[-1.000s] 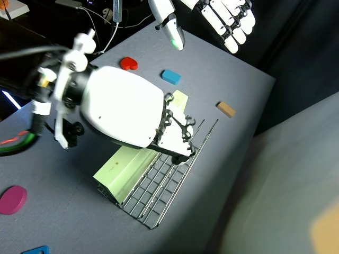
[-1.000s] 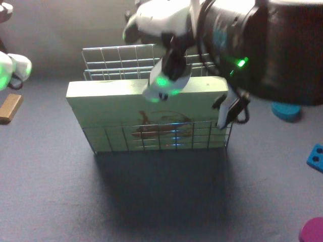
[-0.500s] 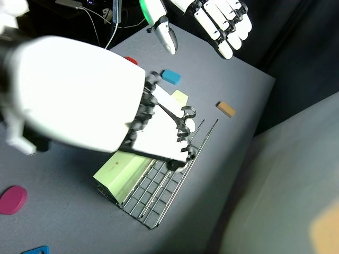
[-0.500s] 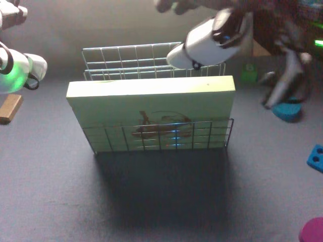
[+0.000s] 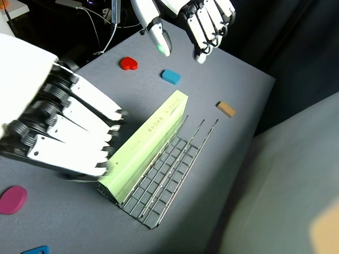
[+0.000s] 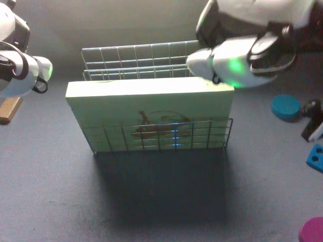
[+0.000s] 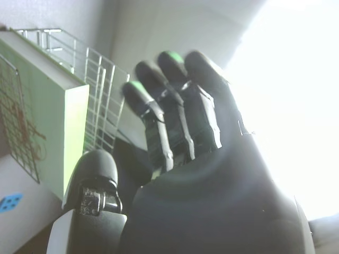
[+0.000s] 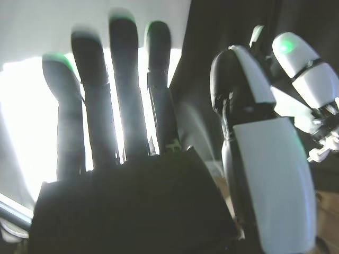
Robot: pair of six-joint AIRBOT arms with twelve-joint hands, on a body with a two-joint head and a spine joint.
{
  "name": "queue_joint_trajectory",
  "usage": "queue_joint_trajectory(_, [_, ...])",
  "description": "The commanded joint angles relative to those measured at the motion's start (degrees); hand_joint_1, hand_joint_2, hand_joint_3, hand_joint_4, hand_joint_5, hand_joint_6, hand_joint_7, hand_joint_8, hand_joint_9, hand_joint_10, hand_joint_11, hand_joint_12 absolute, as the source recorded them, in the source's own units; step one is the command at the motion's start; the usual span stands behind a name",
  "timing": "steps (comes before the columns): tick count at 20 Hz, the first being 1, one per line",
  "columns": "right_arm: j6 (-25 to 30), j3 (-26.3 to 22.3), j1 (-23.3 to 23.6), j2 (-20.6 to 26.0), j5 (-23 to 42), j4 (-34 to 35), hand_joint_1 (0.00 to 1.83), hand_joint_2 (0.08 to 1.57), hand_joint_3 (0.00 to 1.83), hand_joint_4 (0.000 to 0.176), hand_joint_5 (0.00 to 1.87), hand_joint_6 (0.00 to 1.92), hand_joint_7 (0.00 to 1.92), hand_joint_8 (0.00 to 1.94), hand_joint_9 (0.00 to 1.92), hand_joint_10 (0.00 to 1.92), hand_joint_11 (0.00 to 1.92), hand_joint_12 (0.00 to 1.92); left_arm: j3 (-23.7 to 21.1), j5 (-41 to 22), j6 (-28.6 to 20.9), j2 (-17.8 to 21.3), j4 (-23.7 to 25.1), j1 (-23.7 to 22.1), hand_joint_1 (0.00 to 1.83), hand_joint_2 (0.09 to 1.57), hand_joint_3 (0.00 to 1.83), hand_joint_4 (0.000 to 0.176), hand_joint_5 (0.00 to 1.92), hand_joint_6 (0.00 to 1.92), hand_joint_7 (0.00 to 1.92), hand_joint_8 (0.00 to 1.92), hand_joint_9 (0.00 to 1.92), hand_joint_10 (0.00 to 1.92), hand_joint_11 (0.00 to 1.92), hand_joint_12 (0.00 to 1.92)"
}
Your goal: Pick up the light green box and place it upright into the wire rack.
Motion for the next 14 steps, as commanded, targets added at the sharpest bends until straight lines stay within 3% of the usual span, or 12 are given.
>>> queue_joint_trajectory(1, [0.24, -0.20, 0.32, -0.03, 1.77, -3.55, 0.38, 1.35, 0.02, 0.000, 0.89, 1.58, 1.03, 1.64, 1.08, 1.86, 1.08, 1.92, -0.16, -0.46, -0.07, -0.18, 5.28, -0.25, 0.14, 1.47, 0.00, 0.000, 0.57, 1.51, 0.63, 1.78, 0.58, 1.92, 0.61, 1.92])
queue_joint_trajectory(2, [0.26, -0.20, 0.20, -0.08, 1.86, -3.59, 0.58, 1.39, 0.03, 0.000, 0.95, 1.69, 1.11, 1.72, 1.16, 1.91, 1.20, 1.92, -0.23, -0.46, -0.07, -0.18, 5.28, -0.25, 0.20, 1.49, 0.01, 0.000, 0.69, 1.62, 0.79, 1.84, 0.82, 1.92, 0.75, 1.92])
queue_joint_trajectory(3, [0.26, -0.20, 0.15, -0.31, 1.97, -3.66, 0.58, 1.39, 0.03, 0.000, 0.95, 1.69, 1.11, 1.72, 1.16, 1.91, 1.20, 1.92, -0.35, -0.48, -0.07, -0.18, 5.28, -0.23, 0.20, 1.49, 0.01, 0.000, 0.69, 1.62, 0.79, 1.84, 0.82, 1.92, 0.75, 1.92])
queue_joint_trajectory(4, [0.26, -0.20, 0.12, -0.40, 2.10, -3.89, 0.89, 1.23, 0.29, 0.000, 0.67, 1.69, 1.18, 1.72, 1.18, 1.92, 1.22, 1.92, -0.41, -0.48, -0.07, -0.18, 5.28, -0.23, 0.32, 1.51, 0.01, 0.000, 0.79, 1.77, 0.96, 1.90, 1.04, 1.92, 0.97, 1.92])
queue_joint_trajectory(5, [0.28, -0.20, 0.06, -0.46, 2.10, -4.30, 0.97, 0.90, 0.95, 0.000, 0.71, 1.81, 1.16, 1.76, 1.20, 1.92, 1.24, 1.92, -0.47, -0.49, -0.07, -0.19, 5.28, -0.24, 0.42, 1.53, 0.01, 0.000, 0.85, 1.90, 1.06, 1.92, 1.15, 1.92, 1.10, 1.92])
queue_joint_trajectory(8, [0.34, -0.20, -0.22, -0.48, 2.01, -4.93, 0.98, 0.87, 1.02, 0.000, 0.72, 1.82, 1.17, 1.75, 1.21, 1.92, 1.25, 1.92, -0.45, -0.48, -0.12, -0.17, 5.28, -0.19, 0.59, 1.55, 0.00, 0.000, 0.85, 1.92, 1.08, 1.92, 1.17, 1.92, 1.12, 1.92])
queue_joint_trajectory(14, [0.34, -0.20, -0.53, -0.71, 2.01, -5.77, 0.98, 0.86, 1.02, 0.000, 0.72, 1.82, 1.18, 1.74, 1.22, 1.92, 1.26, 1.92, -0.22, -0.41, -0.14, -0.17, 5.15, -0.27, 0.64, 1.54, 0.00, 0.000, 0.85, 1.92, 1.08, 1.92, 1.17, 1.92, 1.15, 1.92])
